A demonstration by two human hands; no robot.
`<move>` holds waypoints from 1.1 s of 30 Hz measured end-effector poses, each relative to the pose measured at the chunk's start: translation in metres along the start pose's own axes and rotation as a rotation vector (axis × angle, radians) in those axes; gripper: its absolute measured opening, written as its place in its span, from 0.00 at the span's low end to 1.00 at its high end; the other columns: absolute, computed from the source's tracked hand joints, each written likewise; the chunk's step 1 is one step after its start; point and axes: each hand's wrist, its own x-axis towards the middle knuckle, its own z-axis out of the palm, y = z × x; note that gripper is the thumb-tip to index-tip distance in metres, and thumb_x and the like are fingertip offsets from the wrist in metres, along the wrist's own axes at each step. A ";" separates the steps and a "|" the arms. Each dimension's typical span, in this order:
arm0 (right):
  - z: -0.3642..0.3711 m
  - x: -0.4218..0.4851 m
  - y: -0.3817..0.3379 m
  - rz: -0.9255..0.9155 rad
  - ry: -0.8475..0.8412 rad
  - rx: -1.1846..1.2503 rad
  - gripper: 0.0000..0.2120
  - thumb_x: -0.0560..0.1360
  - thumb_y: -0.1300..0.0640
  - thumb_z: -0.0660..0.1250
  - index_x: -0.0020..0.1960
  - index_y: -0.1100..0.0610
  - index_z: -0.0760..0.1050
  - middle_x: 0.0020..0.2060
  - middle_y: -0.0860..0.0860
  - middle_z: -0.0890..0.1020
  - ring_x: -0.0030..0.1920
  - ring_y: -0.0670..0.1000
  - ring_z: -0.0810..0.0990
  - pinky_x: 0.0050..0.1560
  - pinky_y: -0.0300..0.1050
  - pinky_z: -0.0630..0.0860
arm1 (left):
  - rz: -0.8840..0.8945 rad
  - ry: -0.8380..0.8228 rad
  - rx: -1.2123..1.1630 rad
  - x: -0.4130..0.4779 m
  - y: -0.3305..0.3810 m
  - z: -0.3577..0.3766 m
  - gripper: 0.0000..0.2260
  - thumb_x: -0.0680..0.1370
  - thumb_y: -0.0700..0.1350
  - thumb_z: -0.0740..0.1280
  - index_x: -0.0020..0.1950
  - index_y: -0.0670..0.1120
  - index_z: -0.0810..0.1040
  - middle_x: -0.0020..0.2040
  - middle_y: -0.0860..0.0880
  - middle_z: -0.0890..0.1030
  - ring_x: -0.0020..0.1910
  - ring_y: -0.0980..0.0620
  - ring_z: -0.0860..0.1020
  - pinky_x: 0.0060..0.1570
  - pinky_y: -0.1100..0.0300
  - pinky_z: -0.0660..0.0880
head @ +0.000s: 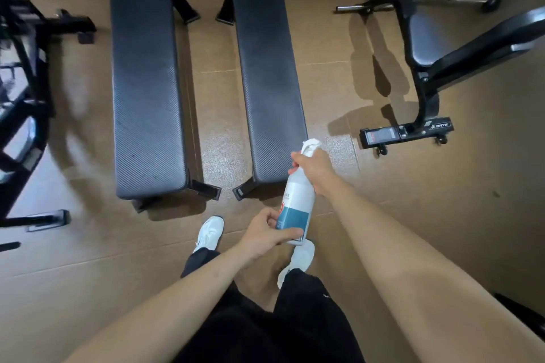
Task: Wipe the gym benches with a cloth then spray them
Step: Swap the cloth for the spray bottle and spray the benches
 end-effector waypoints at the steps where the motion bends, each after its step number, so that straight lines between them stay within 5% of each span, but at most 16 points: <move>1: -0.012 0.005 0.004 0.004 -0.019 0.013 0.06 0.78 0.58 0.71 0.48 0.59 0.75 0.38 0.56 0.82 0.32 0.53 0.85 0.34 0.45 0.80 | -0.005 0.030 -0.037 0.001 -0.002 0.015 0.25 0.69 0.48 0.82 0.58 0.42 0.74 0.48 0.47 0.79 0.44 0.52 0.79 0.47 0.57 0.80; 5: -0.061 0.017 0.018 0.049 -0.131 0.146 0.05 0.77 0.61 0.71 0.50 0.58 0.75 0.42 0.57 0.83 0.35 0.54 0.85 0.36 0.48 0.83 | -0.080 0.088 -0.258 -0.004 -0.004 0.072 0.21 0.73 0.48 0.79 0.61 0.43 0.76 0.56 0.43 0.84 0.50 0.50 0.84 0.51 0.56 0.82; 9: -0.091 0.019 0.040 0.114 -0.237 0.188 0.13 0.77 0.61 0.73 0.60 0.58 0.76 0.51 0.57 0.83 0.36 0.53 0.86 0.37 0.48 0.84 | -0.133 0.122 -0.348 -0.013 -0.009 0.120 0.31 0.66 0.55 0.82 0.62 0.40 0.79 0.54 0.41 0.86 0.48 0.49 0.85 0.48 0.57 0.81; 15: -0.098 0.021 0.054 0.186 -0.170 0.141 0.11 0.79 0.53 0.69 0.55 0.60 0.75 0.39 0.52 0.82 0.32 0.48 0.83 0.30 0.42 0.79 | -0.183 0.240 -0.447 -0.014 -0.010 0.147 0.24 0.72 0.45 0.80 0.63 0.42 0.74 0.55 0.41 0.85 0.50 0.47 0.87 0.52 0.50 0.84; 21: -0.094 0.037 0.026 0.203 -0.311 0.132 0.11 0.78 0.58 0.71 0.58 0.60 0.74 0.45 0.54 0.83 0.31 0.50 0.85 0.28 0.44 0.81 | -0.127 0.227 -0.533 0.001 -0.001 0.136 0.28 0.67 0.46 0.82 0.62 0.41 0.75 0.55 0.40 0.85 0.53 0.43 0.86 0.60 0.40 0.80; 33: -0.058 0.088 -0.013 0.138 -0.217 -0.105 0.07 0.77 0.58 0.72 0.48 0.59 0.75 0.37 0.56 0.83 0.29 0.50 0.82 0.37 0.48 0.81 | -0.103 0.164 -0.739 0.051 0.017 0.121 0.29 0.70 0.47 0.82 0.64 0.38 0.75 0.56 0.40 0.85 0.53 0.43 0.86 0.58 0.47 0.82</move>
